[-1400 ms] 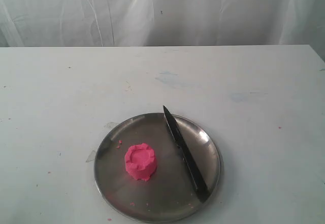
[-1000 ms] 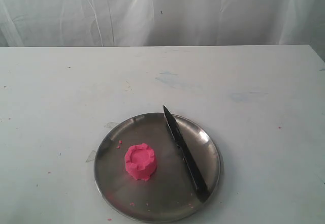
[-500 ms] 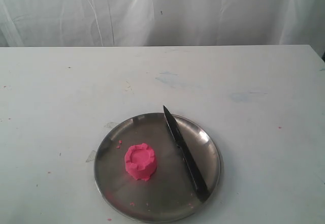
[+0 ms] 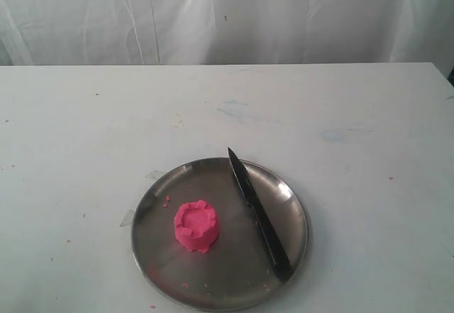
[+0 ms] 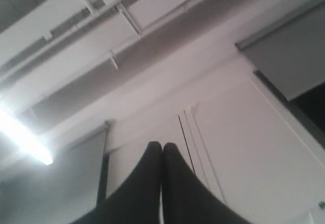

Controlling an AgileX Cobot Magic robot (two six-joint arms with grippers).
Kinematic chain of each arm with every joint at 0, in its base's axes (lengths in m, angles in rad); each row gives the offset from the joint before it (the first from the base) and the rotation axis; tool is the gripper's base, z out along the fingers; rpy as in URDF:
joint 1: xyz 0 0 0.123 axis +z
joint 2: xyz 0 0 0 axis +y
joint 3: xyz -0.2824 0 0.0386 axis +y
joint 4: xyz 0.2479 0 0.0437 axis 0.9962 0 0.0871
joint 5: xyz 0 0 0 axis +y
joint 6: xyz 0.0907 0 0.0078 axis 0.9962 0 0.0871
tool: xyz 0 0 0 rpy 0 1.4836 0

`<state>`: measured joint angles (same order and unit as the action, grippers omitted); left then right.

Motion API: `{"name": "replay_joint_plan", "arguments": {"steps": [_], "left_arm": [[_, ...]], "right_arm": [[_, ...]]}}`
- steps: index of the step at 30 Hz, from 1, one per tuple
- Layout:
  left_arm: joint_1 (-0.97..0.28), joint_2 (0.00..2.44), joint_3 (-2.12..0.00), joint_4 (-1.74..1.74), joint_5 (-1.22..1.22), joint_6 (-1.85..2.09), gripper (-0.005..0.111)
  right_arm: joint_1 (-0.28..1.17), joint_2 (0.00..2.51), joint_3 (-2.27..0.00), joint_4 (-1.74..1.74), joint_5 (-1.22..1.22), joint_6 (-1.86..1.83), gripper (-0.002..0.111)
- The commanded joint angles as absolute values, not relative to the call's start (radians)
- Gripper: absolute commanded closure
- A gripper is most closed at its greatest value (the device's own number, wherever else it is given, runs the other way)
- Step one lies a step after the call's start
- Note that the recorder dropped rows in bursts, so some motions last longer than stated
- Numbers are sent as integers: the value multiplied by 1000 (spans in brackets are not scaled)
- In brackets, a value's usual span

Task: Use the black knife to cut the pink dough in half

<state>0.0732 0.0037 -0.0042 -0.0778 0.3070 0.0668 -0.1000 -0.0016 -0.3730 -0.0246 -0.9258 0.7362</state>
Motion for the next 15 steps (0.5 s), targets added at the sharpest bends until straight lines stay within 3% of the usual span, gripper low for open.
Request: {"name": "replay_joint_plan", "arguments": {"steps": [1,4,10,15], "left_arm": [[77,0,0,-81,306,67,107],[77,0,0,-81,306,67,107],[77,0,0,-81,306,67,107],[77,0,0,-81,306,67,107]], "right_arm": [[-100,42,-495,7,-896,681,108],[-100,74,-524,-5,-753,468,108],[-100,258,-516,0,-244,-62,108],[-89,559,-491,7,-234,-55,108]]}}
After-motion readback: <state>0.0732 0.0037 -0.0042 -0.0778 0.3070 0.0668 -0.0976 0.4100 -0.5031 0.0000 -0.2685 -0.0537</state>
